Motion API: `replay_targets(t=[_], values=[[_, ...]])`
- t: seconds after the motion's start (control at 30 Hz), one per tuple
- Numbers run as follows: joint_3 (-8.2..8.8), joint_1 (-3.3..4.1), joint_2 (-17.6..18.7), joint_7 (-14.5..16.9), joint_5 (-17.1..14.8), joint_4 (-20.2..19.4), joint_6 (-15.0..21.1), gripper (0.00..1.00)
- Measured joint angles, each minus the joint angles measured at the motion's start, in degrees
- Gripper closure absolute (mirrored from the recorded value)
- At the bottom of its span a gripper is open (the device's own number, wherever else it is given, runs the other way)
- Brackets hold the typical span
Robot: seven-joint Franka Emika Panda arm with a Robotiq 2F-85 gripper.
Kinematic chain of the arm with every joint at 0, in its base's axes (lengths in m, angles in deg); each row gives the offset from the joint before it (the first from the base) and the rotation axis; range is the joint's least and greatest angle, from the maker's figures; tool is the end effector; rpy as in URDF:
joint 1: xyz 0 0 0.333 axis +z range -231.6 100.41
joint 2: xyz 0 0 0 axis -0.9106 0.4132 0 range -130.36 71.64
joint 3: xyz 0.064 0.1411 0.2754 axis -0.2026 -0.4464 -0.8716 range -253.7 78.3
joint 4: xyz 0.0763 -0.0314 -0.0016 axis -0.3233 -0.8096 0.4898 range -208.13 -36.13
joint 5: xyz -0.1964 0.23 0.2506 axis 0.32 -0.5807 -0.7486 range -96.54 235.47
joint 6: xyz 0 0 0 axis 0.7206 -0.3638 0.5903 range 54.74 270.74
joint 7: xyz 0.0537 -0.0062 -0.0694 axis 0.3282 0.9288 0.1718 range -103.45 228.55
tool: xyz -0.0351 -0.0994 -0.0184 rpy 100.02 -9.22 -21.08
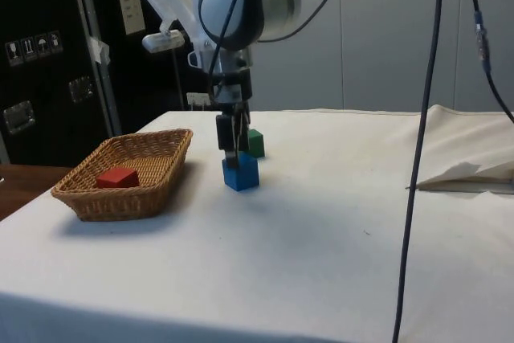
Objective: Pick up exactly two blocks and place them into the basket.
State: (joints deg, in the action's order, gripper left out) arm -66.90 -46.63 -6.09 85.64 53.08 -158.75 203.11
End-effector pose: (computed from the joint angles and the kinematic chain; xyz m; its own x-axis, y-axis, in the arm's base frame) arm 0.5505 -0.0255 0.2039 0.9880 0.1546 0.0007 0.1546 -0.9879 -0.0121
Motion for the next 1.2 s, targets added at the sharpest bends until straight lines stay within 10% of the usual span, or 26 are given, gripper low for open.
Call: replay_targets(t=[0.9,1.1,1.2], values=[[-0.86,0.06,5.16,-0.46,-0.06,0.4,6.65,0.0],[-0.92,0.06,5.33,-0.46,-0.06,0.11,7.33,0.54],[-0.92,0.06,5.27,-0.46,-0.06,0.06,7.45,0.57]])
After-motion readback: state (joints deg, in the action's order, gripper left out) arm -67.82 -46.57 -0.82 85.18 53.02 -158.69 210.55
